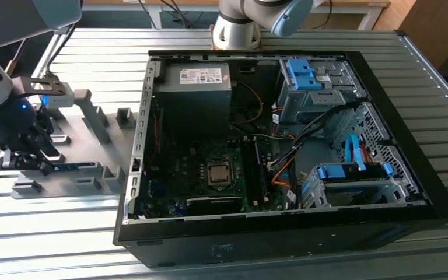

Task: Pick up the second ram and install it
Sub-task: 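Pick up the second ram and move it above second insertion slot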

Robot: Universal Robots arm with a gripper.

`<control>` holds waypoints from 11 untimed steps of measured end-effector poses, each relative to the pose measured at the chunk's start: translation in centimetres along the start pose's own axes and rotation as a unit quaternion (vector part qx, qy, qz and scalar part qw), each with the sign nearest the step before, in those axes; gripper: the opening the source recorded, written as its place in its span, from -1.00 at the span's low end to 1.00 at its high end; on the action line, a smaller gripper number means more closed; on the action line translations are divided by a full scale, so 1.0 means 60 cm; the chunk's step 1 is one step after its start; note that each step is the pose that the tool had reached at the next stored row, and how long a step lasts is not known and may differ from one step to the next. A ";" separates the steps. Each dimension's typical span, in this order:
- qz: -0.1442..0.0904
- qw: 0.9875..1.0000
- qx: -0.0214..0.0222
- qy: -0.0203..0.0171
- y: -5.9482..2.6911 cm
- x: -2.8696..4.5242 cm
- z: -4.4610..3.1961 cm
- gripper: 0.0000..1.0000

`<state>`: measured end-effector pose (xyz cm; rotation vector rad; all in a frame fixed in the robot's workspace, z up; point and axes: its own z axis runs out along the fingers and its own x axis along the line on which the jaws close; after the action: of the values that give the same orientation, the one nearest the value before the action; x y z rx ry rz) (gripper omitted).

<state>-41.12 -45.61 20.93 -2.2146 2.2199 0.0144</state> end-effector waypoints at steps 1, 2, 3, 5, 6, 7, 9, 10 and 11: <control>0.000 1.000 0.000 0.000 0.000 0.000 0.001 -0.25; 0.000 1.000 0.000 0.000 0.000 0.000 0.003 -0.25; 0.000 1.000 0.000 0.000 0.000 0.000 0.004 -0.25; 0.000 1.000 0.000 0.000 0.000 0.000 0.006 -0.25; 0.000 1.000 0.000 0.000 0.000 0.000 0.007 -0.25; 0.000 1.000 0.000 0.000 0.000 0.000 0.009 -0.25; 0.000 1.000 0.001 0.000 0.000 0.000 0.011 -0.25; 0.000 1.000 0.001 0.001 0.000 0.000 0.014 -0.25; 0.000 1.000 0.001 0.001 0.000 0.000 0.015 -0.25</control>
<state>-41.13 -45.62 20.05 -2.2146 2.2186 0.0104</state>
